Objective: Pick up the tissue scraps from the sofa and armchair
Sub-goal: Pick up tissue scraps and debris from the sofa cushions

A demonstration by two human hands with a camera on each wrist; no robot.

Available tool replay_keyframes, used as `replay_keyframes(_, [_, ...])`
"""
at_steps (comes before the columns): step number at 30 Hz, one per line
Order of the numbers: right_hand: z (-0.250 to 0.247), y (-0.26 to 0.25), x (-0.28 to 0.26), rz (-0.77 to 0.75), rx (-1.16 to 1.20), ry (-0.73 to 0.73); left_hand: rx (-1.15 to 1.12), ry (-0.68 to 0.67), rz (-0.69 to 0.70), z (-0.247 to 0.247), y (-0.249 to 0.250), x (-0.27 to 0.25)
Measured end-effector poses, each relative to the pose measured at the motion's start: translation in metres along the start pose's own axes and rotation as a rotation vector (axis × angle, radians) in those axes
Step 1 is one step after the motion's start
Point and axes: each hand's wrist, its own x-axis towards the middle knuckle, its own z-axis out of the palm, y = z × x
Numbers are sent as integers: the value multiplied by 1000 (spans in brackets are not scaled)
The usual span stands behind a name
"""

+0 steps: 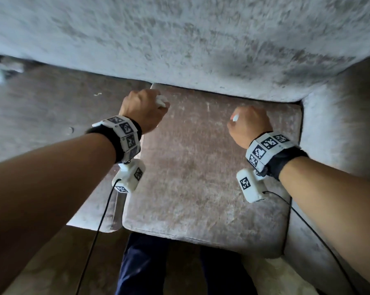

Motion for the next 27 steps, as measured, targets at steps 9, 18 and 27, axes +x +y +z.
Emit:
replay_keyframes(9, [58, -150, 17, -18, -54, -83, -23, -96, -158, -45, -151, -1])
replay_keyframes(18, [111, -264, 27, -107, -73, -141, -207, -40, -329, -60, -282, -16])
replay_keyframes(27, [171, -289, 32, -183, -50, -190, -285, 21, -527, -17, -333, -23])
